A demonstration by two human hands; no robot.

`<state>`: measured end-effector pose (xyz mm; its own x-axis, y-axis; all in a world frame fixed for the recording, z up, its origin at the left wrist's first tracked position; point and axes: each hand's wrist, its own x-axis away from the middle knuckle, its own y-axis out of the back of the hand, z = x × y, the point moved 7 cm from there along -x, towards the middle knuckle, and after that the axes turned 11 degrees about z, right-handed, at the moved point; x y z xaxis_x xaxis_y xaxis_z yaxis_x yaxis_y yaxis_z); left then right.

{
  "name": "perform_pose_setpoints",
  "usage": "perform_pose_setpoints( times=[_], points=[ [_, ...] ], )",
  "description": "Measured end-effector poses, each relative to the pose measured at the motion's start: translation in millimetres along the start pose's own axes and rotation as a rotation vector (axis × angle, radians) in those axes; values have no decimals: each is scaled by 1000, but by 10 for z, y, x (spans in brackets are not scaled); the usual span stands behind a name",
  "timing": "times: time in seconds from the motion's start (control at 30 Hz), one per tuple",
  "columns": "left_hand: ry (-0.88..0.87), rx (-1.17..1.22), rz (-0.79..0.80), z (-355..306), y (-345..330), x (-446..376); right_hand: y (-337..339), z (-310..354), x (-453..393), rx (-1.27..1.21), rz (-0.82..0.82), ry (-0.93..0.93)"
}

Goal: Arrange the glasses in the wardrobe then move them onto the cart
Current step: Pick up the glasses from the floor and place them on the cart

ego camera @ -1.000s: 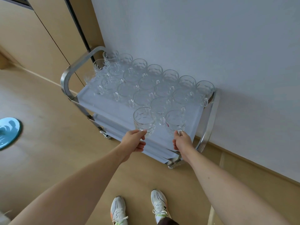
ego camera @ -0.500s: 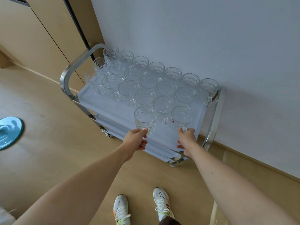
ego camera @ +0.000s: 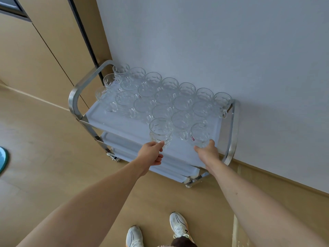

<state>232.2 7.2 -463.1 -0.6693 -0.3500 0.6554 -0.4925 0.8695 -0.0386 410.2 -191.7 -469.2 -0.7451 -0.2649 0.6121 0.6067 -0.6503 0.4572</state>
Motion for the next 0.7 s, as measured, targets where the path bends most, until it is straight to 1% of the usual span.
perform_pose_setpoints(
  times=[0.1, 0.17, 0.33, 0.53, 0.7],
  points=[
    [-22, -6, 7, -67, 171, 109, -69, 148, 191, 59, -47, 0],
    [-37, -6, 3, -111, 308, 188, -168, 290, 316, 119, -50, 36],
    [-52, 22, -22, -157, 693, 337, -583, 746, 566, 251, -4, 218],
    [-49, 88, -78, -137, 1219, 368, -1162, 1260, 641, 430, 67, 325],
    [-36, 210, -147, -102, 1659, 222, -1581, 1740, 464, 501, 116, 423]
  ],
)
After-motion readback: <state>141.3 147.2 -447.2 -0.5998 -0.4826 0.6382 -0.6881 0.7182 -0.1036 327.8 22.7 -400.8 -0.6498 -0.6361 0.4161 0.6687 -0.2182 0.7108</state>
